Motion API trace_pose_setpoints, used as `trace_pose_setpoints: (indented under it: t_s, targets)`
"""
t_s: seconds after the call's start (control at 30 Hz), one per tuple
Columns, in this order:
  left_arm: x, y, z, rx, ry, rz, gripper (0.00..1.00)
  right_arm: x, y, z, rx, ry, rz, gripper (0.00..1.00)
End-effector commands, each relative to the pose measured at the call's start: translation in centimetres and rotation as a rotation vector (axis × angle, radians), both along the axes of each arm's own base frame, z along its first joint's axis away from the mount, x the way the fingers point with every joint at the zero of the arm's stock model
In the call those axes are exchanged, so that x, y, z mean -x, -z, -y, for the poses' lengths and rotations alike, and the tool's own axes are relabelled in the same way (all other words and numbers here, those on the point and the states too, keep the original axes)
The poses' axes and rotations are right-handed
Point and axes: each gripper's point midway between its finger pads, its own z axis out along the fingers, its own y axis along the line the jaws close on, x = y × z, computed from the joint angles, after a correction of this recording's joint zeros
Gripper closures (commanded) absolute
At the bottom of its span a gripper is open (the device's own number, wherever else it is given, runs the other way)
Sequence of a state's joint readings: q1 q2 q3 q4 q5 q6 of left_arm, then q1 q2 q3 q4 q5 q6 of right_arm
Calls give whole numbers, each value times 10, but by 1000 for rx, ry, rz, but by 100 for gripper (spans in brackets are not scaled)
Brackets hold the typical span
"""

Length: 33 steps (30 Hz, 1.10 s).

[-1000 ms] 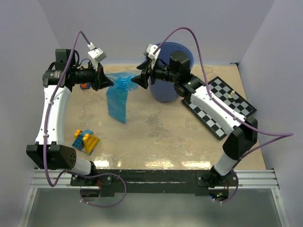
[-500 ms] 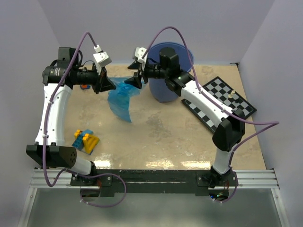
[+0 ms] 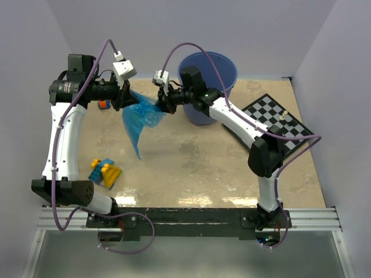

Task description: Put the trash bags into the trash bin

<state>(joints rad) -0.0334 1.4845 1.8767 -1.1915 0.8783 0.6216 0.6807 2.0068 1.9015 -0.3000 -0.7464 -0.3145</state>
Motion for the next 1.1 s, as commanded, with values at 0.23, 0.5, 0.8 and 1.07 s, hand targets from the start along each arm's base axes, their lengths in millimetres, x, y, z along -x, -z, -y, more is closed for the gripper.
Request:
trace_pose_setpoints:
  t_s: [0.23,0.5,0.8,1.07]
  targets:
    - [-24,-22,9,277,-224,-27,38,-49,-174,75,-562,762,-151,100]
    - [-19,-21,26,487,-198,-34,28,-68,-186,87,-690,899,-209,100]
    - [-26,-31,69,677,-174,-40,17,-84,-185,90,-729,994,-230,100]
    - [-61,-21,79,686,-184,-103,57,-83,-179,94,-723,1025,-231,100]
